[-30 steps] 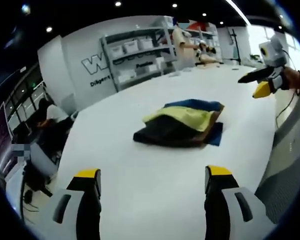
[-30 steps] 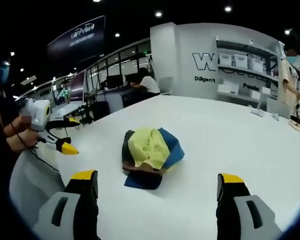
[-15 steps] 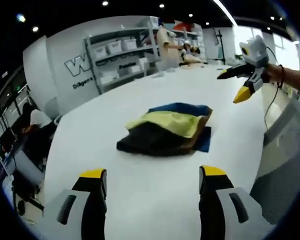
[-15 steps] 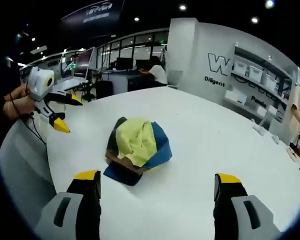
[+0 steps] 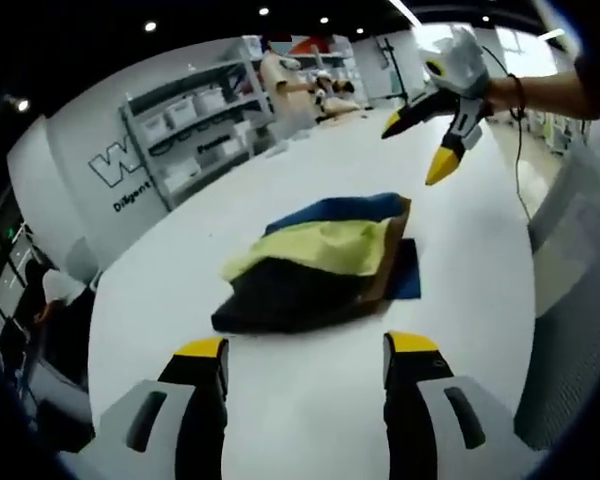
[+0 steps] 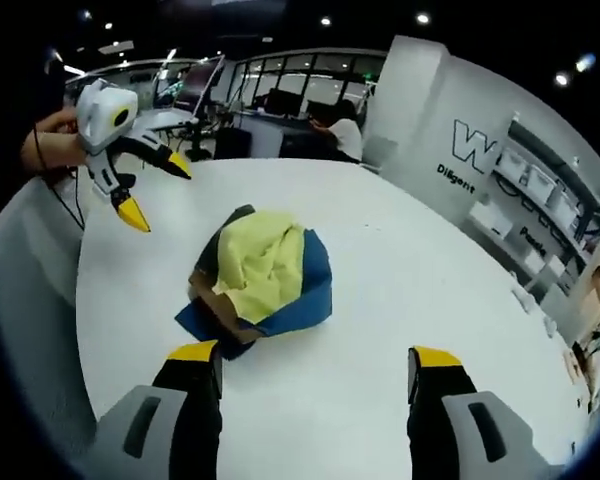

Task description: Fold the garment on the visible template until the final outline fits inside the template.

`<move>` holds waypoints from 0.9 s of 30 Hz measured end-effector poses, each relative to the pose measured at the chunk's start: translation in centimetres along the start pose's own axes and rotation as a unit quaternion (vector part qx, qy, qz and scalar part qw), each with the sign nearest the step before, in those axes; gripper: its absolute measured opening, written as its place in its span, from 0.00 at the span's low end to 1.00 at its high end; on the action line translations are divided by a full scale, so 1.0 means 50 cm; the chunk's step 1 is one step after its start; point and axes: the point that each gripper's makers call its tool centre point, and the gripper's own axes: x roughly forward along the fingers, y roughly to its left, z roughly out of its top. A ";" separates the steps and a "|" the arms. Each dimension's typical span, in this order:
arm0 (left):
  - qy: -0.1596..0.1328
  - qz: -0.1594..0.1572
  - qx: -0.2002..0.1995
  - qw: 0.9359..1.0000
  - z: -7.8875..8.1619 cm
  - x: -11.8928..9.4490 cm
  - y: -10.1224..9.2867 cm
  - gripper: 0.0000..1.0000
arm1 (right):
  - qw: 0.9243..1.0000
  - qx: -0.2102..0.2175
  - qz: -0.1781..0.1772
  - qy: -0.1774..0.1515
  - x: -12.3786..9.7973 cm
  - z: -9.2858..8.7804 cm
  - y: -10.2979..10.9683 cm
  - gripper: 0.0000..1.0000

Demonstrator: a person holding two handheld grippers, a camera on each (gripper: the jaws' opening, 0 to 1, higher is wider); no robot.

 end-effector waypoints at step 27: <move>-0.003 -0.038 0.218 0.975 0.006 0.130 -0.063 0.29 | 0.964 -0.264 0.033 0.029 0.082 -0.002 0.033 0.44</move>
